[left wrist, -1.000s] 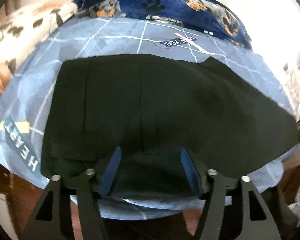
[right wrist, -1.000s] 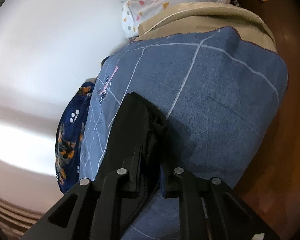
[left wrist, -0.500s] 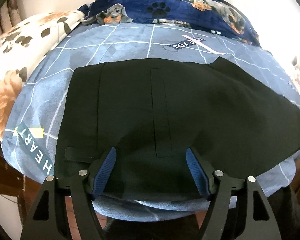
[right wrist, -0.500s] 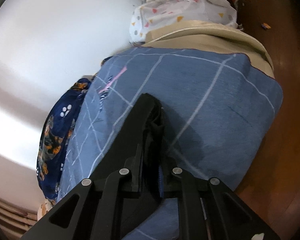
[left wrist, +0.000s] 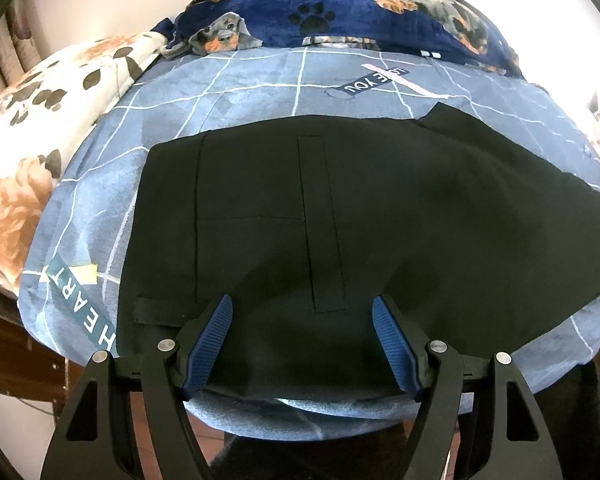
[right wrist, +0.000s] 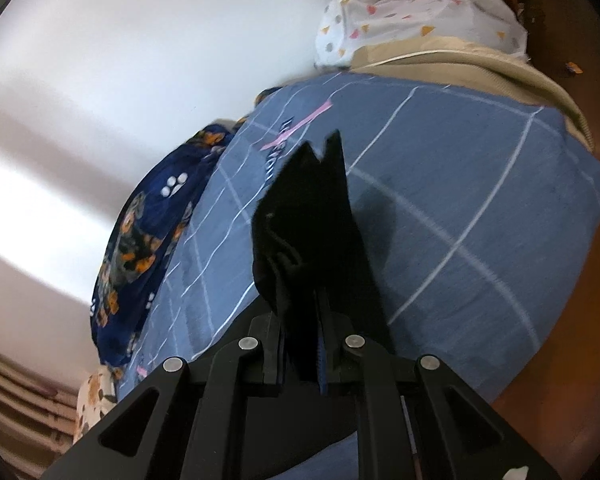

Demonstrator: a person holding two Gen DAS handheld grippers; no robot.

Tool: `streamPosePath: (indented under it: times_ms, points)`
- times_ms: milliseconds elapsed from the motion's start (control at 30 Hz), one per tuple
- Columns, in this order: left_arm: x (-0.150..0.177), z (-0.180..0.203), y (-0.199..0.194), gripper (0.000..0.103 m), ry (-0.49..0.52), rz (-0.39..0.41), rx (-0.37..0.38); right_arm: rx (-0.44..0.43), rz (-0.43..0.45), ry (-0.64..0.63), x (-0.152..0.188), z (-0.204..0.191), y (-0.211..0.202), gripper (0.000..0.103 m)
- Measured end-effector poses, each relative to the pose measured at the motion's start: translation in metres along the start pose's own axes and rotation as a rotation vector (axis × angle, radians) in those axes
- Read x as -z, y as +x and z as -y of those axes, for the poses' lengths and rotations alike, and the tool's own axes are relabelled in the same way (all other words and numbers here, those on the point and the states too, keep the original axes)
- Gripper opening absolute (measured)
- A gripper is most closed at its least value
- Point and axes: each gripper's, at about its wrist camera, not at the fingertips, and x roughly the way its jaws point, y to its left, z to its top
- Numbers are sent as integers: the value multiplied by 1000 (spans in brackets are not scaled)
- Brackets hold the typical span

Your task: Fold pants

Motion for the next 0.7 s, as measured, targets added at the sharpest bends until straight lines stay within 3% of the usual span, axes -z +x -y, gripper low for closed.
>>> streamPosePath:
  times_ms: [433, 700]
  points:
    - [0, 3, -1, 73, 17, -7, -14, -57, -107, -90, 47, -44, 30, 13]
    - [-1, 4, -1, 74, 10, -13, -10, -62, -150, -100, 69, -49, 40, 13]
